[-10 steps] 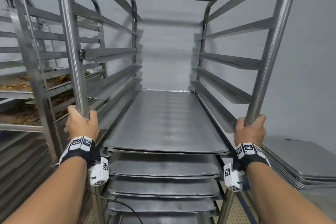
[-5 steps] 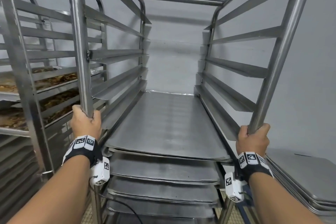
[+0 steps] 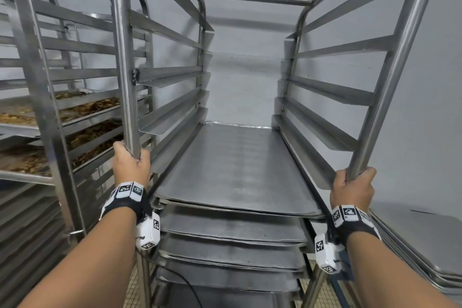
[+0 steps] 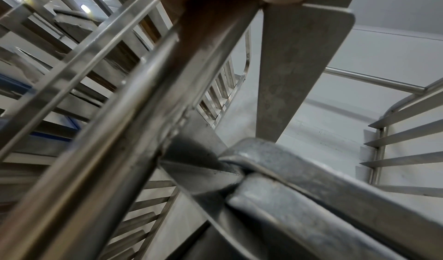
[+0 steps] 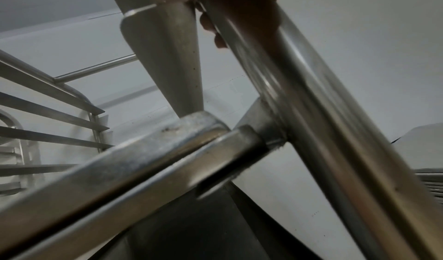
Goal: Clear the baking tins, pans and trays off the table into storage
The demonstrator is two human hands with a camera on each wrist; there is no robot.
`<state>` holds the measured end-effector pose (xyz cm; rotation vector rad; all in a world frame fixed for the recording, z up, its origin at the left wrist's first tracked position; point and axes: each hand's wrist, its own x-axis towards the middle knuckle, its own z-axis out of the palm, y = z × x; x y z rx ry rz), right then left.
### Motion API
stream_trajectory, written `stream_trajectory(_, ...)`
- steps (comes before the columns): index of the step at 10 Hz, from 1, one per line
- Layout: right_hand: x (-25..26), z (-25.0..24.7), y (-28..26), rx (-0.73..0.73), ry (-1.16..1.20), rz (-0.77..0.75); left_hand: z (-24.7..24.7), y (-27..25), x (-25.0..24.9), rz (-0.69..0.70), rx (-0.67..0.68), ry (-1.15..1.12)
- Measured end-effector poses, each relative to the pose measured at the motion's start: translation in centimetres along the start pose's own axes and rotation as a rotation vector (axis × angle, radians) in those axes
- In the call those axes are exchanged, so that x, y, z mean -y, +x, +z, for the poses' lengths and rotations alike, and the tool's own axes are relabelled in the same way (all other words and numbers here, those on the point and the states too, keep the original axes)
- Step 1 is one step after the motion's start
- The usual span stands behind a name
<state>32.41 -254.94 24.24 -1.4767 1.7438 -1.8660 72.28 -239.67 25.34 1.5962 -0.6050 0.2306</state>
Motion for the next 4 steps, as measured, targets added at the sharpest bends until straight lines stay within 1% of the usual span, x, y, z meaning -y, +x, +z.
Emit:
stream_trajectory(1,0.7,-0.5,-0.5,0.044,-0.009,0.031,-0.4,-0.1,0.0,0.011,0.024,0.002)
stream_trajectory(3,2.7,-2.4,-0.2,0.244,-0.119,0.110,-1.1,-0.4,-0.1,-0.100,0.150,0.046)
stream_trajectory(4,6.0,-4.7,0.0,0.177,-0.020,-0.043,-3.4,-2.7,0.5,-0.043,0.195,-0.047)
